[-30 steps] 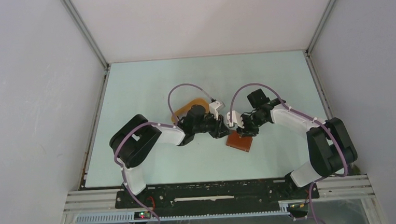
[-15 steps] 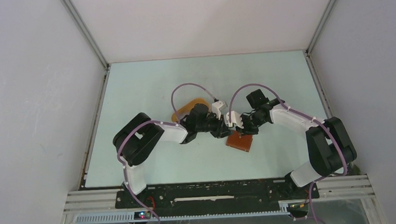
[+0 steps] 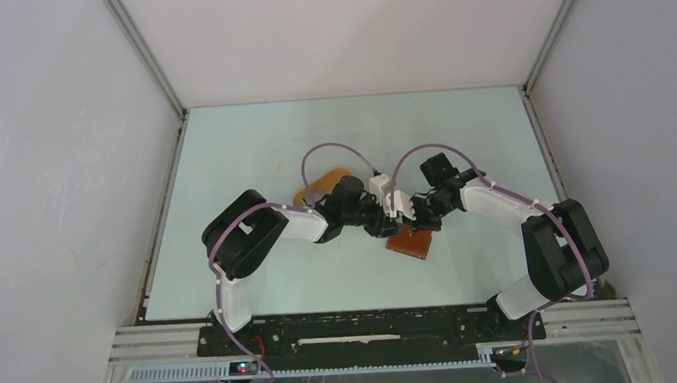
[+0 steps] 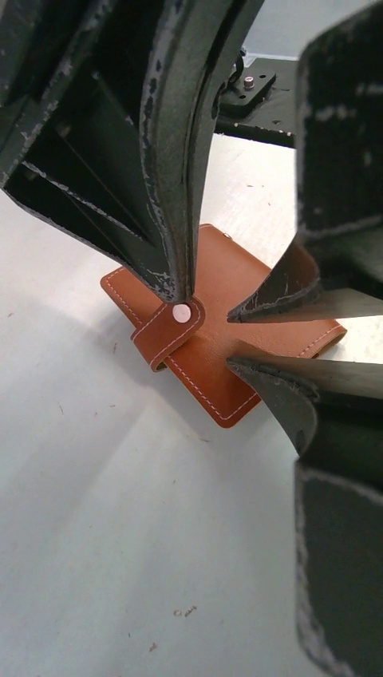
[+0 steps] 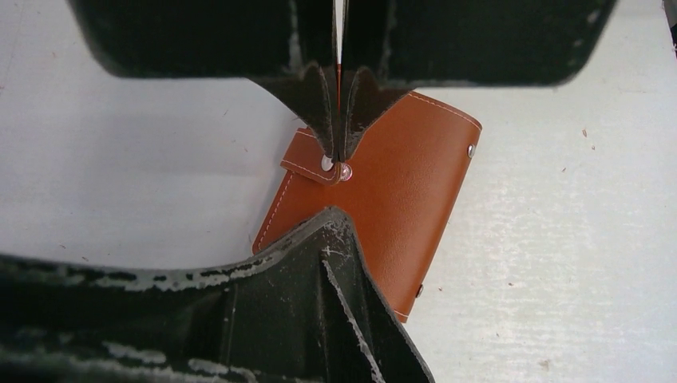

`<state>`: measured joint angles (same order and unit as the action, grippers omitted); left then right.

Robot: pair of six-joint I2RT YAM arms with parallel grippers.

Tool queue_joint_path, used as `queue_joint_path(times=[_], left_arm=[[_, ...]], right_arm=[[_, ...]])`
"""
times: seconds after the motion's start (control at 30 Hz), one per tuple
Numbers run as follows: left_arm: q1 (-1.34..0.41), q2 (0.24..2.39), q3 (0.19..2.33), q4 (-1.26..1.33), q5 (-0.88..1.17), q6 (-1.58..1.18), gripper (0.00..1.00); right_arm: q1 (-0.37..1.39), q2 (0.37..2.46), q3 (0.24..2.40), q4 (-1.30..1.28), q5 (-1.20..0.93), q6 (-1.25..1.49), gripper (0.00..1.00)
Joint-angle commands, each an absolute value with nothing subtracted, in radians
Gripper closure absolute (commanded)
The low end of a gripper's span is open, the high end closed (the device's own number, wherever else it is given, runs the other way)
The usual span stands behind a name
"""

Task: Put the credit cards into the card holder
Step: Close the card holder at the center of the board.

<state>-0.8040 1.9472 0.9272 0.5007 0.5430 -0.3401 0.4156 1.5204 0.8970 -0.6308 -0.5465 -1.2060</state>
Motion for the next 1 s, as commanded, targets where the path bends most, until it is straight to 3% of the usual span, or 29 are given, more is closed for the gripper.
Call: queue_joint_path(times=[0.0, 0.97], left_arm=[[-0.81, 1.963, 0.991, 0.473, 0.565, -0.327, 0.74], [-0.811, 1.988, 1.022, 0.425, 0.568, -0.326, 0.77]], right_arm=[[0.422, 1.518, 0.93, -0.649, -0.554, -1.201, 1.0], [0.465, 1.585, 0.93, -0.681, -0.495, -1.203, 1.0]])
